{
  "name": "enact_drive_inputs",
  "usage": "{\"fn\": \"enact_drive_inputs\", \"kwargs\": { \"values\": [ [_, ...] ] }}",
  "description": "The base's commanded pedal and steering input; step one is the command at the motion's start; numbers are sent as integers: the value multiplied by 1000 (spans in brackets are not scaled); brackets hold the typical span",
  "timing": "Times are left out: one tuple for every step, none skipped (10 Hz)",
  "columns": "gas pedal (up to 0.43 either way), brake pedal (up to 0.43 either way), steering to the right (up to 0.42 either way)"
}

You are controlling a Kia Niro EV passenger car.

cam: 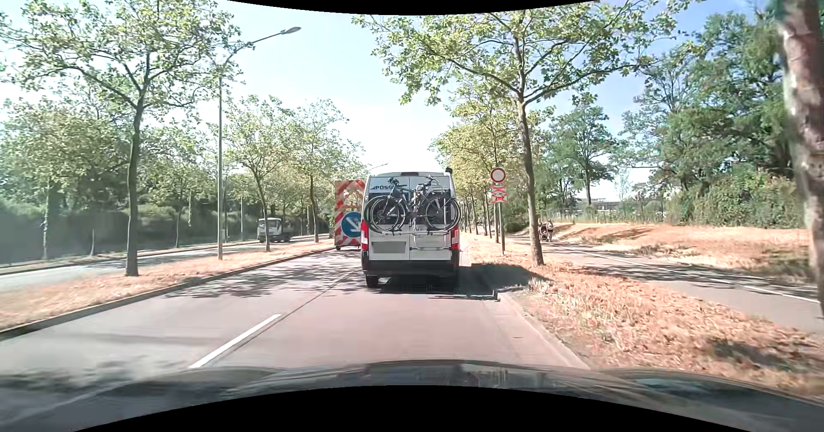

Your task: Follow the waypoints while adhering to traffic rules and regulations

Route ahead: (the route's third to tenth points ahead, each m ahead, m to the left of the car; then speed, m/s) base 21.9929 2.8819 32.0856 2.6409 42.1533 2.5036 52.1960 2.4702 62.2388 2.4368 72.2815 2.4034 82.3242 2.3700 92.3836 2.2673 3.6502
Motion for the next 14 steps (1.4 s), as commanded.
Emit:
{"fn": "enact_drive_inputs", "kwargs": {
  "values": [
    [0,0,-1],
    [0,0,0],
    [0,0,0],
    [0,0,0],
    [0,0,0],
    [0,0,0],
    [0,0,0],
    [28,0,0],
    [39,0,0],
    [59,0,0],
    [67,0,0],
    [67,0,0],
    [67,0,0],
    [67,0,0]
  ]
}}
